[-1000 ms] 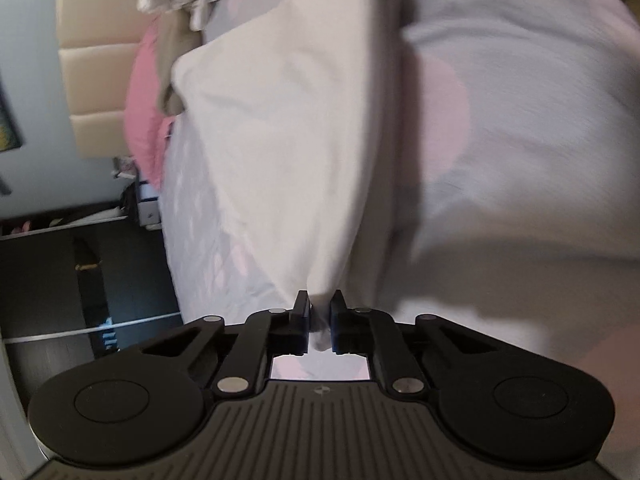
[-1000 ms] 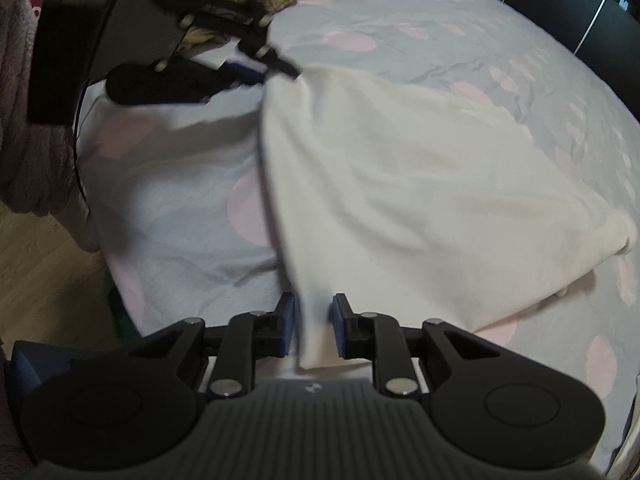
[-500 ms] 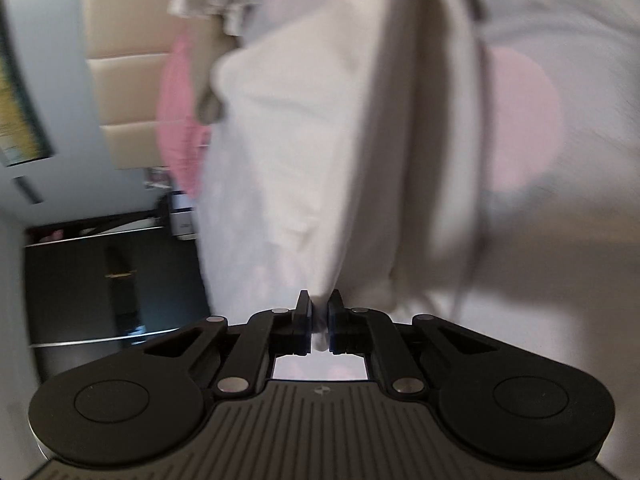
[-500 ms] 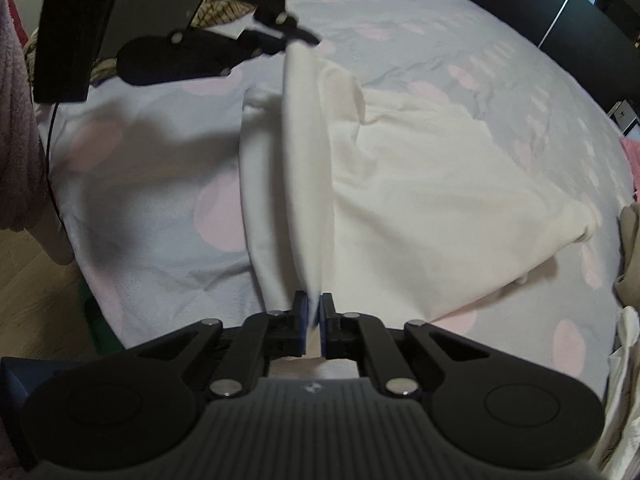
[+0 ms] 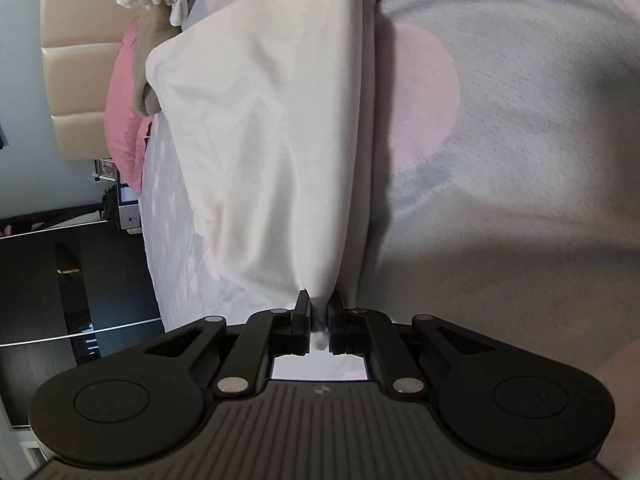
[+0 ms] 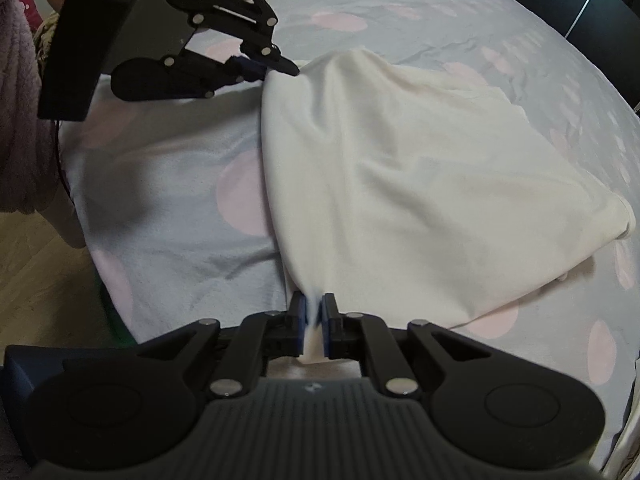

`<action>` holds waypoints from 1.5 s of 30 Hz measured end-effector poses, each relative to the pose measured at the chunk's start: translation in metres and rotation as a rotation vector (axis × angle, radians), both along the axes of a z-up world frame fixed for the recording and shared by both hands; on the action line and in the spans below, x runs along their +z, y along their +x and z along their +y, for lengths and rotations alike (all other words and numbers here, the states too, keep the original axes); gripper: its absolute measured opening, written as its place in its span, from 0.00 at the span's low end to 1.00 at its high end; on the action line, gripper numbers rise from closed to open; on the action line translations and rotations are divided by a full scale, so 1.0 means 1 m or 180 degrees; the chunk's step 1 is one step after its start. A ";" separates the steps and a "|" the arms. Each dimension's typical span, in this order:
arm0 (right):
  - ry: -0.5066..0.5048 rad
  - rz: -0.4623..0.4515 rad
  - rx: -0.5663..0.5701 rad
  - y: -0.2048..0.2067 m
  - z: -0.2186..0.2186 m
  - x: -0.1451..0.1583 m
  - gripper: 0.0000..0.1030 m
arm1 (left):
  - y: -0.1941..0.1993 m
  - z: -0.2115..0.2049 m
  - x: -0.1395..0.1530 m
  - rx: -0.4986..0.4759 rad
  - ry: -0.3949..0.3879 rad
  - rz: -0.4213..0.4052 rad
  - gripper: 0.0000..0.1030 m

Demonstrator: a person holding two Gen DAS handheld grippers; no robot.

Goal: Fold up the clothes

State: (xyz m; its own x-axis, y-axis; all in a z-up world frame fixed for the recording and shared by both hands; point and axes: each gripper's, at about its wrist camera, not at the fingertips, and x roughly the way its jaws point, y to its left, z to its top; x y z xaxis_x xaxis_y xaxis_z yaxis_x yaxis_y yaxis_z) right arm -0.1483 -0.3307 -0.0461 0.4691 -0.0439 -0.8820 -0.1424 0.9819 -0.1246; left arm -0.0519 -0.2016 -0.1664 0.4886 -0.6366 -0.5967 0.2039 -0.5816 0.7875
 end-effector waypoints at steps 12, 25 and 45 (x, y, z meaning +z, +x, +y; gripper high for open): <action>-0.0895 -0.0177 0.0897 -0.009 0.045 -0.018 0.26 | -0.022 0.023 0.007 -0.0502 -0.0031 -0.0098 0.18; -0.1350 -0.0349 0.0781 0.010 0.023 -0.008 0.08 | -0.026 0.019 -0.004 -0.0535 -0.0157 -0.0052 0.45; -0.0592 -0.0689 0.0001 0.035 -0.057 0.043 0.08 | -0.043 0.017 0.013 -0.0271 -0.0909 0.0015 0.24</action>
